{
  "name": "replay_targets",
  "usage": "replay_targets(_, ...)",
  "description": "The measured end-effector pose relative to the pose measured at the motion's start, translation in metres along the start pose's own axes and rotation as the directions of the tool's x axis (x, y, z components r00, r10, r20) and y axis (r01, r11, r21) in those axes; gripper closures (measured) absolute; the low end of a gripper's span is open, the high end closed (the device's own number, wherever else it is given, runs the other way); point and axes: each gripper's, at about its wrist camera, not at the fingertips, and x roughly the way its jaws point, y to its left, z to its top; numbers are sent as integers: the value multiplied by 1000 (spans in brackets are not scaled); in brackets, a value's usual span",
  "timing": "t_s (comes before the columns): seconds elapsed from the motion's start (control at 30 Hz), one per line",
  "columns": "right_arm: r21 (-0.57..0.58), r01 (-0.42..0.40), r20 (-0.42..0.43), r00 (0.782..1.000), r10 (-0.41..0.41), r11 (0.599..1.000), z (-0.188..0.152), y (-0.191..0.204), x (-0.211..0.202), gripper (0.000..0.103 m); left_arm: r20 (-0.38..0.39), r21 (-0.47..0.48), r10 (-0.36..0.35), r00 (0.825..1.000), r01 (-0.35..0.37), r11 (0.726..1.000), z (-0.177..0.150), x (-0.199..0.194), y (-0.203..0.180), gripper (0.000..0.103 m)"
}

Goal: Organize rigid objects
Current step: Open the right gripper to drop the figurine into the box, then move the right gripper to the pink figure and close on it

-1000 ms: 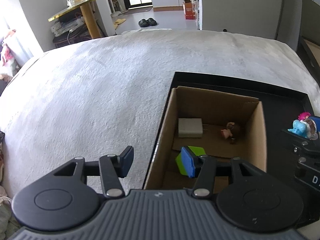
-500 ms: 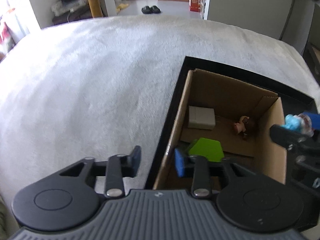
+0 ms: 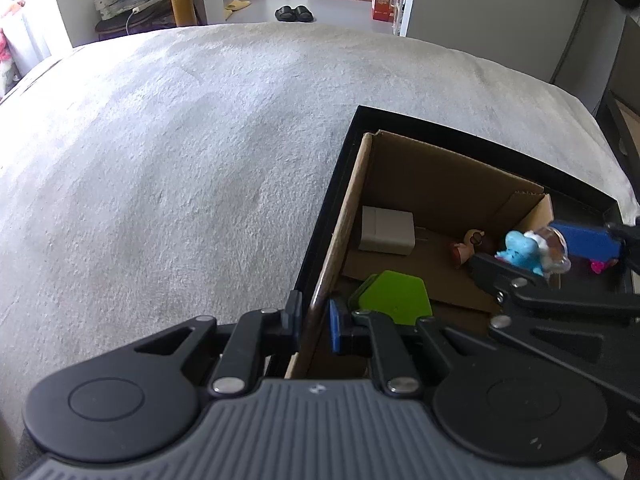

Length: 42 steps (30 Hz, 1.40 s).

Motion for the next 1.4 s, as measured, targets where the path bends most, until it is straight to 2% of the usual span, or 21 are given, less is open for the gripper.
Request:
replay_targets(0.37,-46,46,12,999,-46,998,3,3,-8,42,-9,7,6,1000,-6,1000,-2,-3,-2,87)
replay_targets(0.63,-31,52,22,998,-51,998,-7,-2,-21,41,-12,34,55,998,-54,998,-11,-12,-8,85)
replay_targets(0.7,-27,54,22,998,-53,998,-11,-4,-24,40,-20,28,67,998,-66,997,-13,-14,-8,80)
replay_targets(0.87,-5,61,28,998,-61,998,-21,-11,-34,38,-2,31,84,996,-84,996,-17,-23,-11,58)
replay_targets(1.23,45,74,45,996,-76,996,-38,-32,-49,33,32,84,112,993,-114,990,-23,-37,-31,36)
replay_targets(1.4,70,78,47,996,-82,994,-48,-45,-54,32,49,111,127,991,-132,985,-26,-42,-44,31)
